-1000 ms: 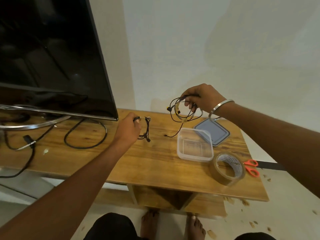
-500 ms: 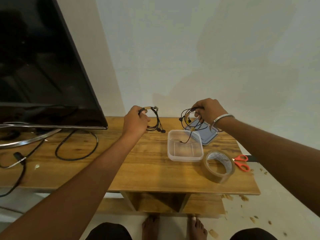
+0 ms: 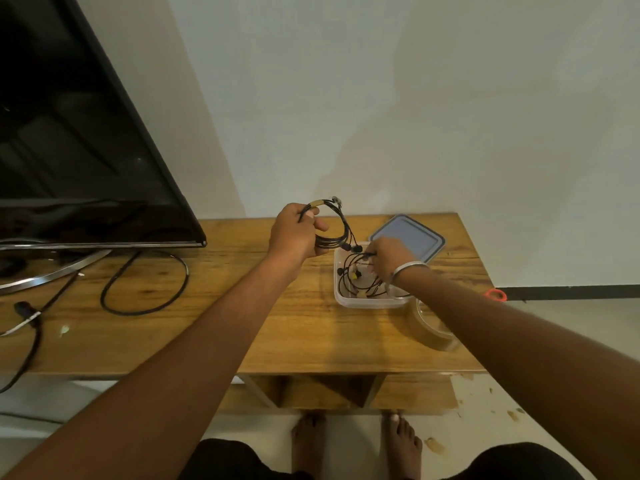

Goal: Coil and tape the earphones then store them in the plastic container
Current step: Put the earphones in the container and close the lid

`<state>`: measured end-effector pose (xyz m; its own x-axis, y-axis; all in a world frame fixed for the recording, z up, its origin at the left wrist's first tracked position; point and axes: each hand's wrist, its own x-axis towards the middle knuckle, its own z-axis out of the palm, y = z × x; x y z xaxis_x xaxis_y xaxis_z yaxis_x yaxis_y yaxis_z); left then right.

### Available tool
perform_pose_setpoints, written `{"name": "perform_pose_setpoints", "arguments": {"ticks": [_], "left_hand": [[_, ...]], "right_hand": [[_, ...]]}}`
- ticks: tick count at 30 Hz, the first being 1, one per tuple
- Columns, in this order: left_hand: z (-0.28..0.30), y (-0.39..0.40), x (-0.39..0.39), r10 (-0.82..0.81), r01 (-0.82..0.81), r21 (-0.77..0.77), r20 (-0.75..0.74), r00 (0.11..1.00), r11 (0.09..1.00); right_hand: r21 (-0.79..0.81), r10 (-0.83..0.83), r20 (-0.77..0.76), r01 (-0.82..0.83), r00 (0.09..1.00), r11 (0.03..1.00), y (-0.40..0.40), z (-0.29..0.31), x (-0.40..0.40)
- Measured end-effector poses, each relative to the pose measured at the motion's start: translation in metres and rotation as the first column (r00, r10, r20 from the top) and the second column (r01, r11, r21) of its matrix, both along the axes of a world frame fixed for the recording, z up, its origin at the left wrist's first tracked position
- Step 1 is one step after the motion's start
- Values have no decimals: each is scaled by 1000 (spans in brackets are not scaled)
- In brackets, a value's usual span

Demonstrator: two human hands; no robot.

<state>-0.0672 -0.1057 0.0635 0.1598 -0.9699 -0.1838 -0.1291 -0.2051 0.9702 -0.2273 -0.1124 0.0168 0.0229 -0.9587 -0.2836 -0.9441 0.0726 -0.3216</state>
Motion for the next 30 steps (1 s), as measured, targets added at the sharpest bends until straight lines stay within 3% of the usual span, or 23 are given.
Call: {"name": "perform_pose_setpoints", "arguments": {"ticks": [4,15,20,23,30], "left_hand": [[-4,2,-5,-22,22,12,2,1000,1000],[-7,7,-18,-52,51,28,43,998,998],[-9,8,-31,-126,123,61,47,991,991],[-15,10,-41,-213,205,122,58,975,971],[-53,6,-58,-305,253,203,290,907,946]], "right_hand": [[-15,44,-112,-46,993,999,5,-5,2],[-80,86,-46,-90,995,993,15,7,-15],[-231,-93,193,138,977,963,15,19,-34],[-280,-155,258,227,954,933,14,22,-47],[-355,-212,345,337,914,872,13,13,-76]]}}
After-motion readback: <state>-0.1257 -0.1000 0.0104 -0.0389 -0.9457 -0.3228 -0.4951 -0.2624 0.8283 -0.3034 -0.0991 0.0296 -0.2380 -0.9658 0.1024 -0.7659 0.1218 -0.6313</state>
